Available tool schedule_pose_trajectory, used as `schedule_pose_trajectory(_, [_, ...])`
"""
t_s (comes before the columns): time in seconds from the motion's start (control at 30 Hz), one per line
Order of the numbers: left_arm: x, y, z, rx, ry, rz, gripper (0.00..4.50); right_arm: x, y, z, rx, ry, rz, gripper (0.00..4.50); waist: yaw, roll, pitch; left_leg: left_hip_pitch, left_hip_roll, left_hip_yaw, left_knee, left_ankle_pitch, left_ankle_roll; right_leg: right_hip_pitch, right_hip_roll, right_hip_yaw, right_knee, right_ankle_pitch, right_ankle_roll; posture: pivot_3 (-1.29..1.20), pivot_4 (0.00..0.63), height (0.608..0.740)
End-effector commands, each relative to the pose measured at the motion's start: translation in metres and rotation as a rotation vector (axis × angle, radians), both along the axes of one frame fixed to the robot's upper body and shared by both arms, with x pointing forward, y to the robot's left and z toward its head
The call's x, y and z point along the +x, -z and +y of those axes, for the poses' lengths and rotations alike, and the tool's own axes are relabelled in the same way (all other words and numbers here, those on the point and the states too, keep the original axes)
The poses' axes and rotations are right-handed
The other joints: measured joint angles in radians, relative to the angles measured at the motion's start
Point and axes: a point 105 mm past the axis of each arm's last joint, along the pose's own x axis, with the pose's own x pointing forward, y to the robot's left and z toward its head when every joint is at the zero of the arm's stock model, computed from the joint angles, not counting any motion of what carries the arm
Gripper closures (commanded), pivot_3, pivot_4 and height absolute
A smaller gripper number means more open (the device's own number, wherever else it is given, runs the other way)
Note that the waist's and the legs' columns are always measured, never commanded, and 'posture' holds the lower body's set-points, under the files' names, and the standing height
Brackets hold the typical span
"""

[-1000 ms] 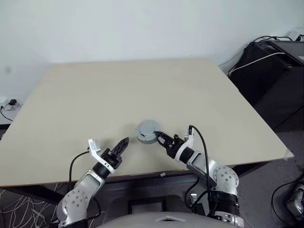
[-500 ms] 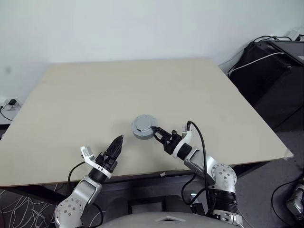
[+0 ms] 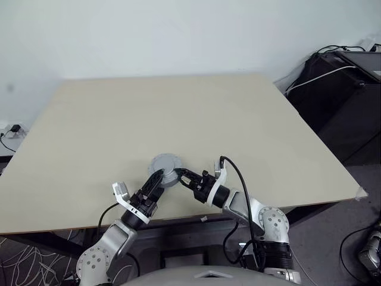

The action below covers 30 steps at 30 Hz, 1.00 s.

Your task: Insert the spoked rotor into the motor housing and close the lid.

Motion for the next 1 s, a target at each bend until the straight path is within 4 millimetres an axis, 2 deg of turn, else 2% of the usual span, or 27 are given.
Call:
schedule_pose_trajectory(0.03, [0.005,-0.01,-0.007,-0.059,-0.012,-0.038,0.01,-0.003,-0.027,0.011,0.099,-0.033,-0.075,3.2,0.0,0.0,0.0,0.0,0.0,0.0,0.0,0.0,0.0,0.0,0.0,0.0,0.0,0.0,0.0,0.0,0.0,0.74])
schedule_pose_trajectory(0.27, [0.006,-0.013,-0.004,-0.063,-0.03,-0.049,0.01,-0.004,-0.027,0.01,0.097,-0.033,-0.069,3.2,0.0,0.0,0.0,0.0,0.0,0.0,0.0,0.0,0.0,0.0,0.0,0.0,0.0,0.0,0.0,0.0,0.0,0.74])
schedule_pose_trajectory(0.37, [0.006,-0.015,-0.002,-0.075,-0.048,-0.061,0.55,-0.003,-0.026,0.009,0.095,-0.021,-0.065,3.2,0.0,0.0,0.0,0.0,0.0,0.0,0.001,0.0,0.0,0.0,0.0,0.0,0.0,0.0,0.0,0.0,0.0,0.74])
schedule_pose_trajectory(0.53, [0.008,-0.018,-0.001,-0.092,-0.068,-0.071,2.22,-0.002,-0.026,0.007,0.095,-0.013,-0.061,3.2,0.0,0.0,0.0,0.0,0.0,0.0,0.001,0.0,0.0,0.001,0.0,0.0,0.001,0.0,0.0,0.0,0.0,0.74])
schedule_pose_trajectory(0.93, [0.009,-0.021,-0.003,-0.109,-0.077,-0.086,2.29,0.0,-0.028,0.002,0.032,-0.004,-0.131,3.2,0.001,0.0,0.0,0.0,0.0,0.0,0.002,0.0,0.0,0.001,0.0,0.0,0.001,0.0,0.001,0.0,0.0,0.74])
schedule_pose_trajectory(1.0, [0.01,-0.022,-0.002,-0.109,-0.081,-0.092,2.29,0.0,-0.028,0.001,0.031,0.002,-0.135,2.48,0.001,0.0,0.0,0.0,0.0,0.0,0.002,0.0,0.0,0.001,0.0,0.0,0.001,0.0,0.001,0.0,0.0,0.74])
